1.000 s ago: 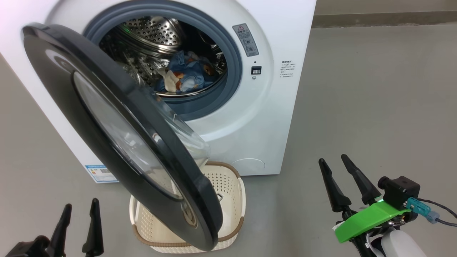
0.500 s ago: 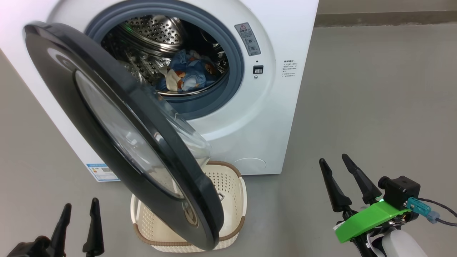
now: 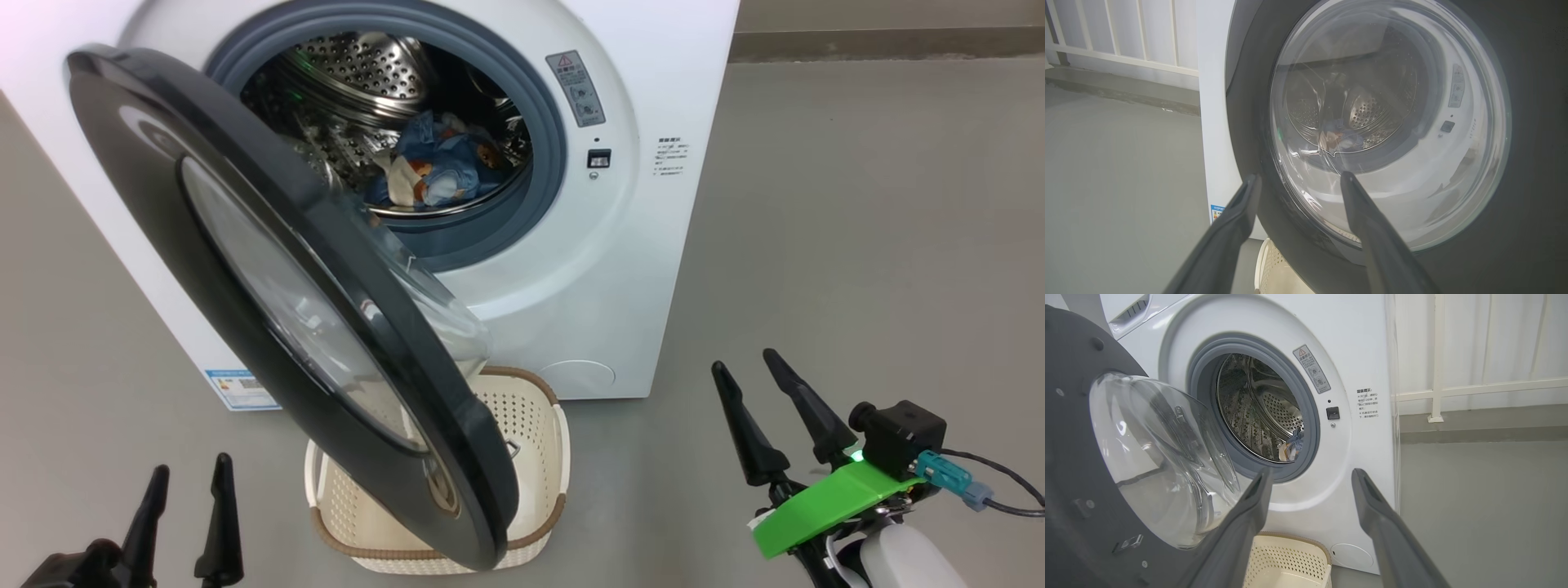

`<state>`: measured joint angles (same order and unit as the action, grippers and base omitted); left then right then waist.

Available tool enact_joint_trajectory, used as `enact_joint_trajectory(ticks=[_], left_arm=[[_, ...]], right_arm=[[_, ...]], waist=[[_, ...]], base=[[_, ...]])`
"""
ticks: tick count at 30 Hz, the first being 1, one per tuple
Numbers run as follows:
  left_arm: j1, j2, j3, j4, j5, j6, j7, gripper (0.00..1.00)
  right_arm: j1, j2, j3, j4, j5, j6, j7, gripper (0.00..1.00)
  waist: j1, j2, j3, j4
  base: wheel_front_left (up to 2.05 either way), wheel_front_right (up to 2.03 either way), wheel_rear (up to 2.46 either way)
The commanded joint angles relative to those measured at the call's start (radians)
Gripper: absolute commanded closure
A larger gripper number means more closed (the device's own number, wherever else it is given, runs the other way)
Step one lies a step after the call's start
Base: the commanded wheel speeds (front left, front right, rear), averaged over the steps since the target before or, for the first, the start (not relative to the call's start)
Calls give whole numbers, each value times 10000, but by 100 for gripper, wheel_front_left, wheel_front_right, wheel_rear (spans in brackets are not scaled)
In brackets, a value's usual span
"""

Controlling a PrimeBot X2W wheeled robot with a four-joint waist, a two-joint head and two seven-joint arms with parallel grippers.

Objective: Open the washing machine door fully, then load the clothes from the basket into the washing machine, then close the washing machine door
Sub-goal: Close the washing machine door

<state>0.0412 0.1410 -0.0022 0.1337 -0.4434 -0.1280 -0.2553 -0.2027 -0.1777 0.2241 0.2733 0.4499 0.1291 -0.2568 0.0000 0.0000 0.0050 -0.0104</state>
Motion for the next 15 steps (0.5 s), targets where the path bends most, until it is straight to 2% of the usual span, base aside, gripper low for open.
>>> enact_joint_trajectory(ticks=[1,2,3,11,15], left_arm=[[-293,150,279,-241,46,-26,-64,0],[-310,149,251,-247,29,-26,-64,0],[-319,148,231,-252,12,-26,-64,0],[-354,131,112,-143,-68,-26,-64,0],[-358,78,81,-134,-80,-26,-64,0]], right_arm=[[-303,40,304,-348,108,16,-49,57],[-340,100,344,-466,268,16,-49,75],[-384,118,434,-597,361,16,-49,100],[-920,314,1336,-2762,976,16,-49,100],[-1096,204,2087,-3996,1157,16,-49,100]], waist=[[0,0,9,65],[0,0,15,125],[0,0,19,185],[0,0,17,860],[0,0,2,1182]], base=[[0,0,0],[0,0,0],[0,0,0],[0,0,0],[0,0,0]])
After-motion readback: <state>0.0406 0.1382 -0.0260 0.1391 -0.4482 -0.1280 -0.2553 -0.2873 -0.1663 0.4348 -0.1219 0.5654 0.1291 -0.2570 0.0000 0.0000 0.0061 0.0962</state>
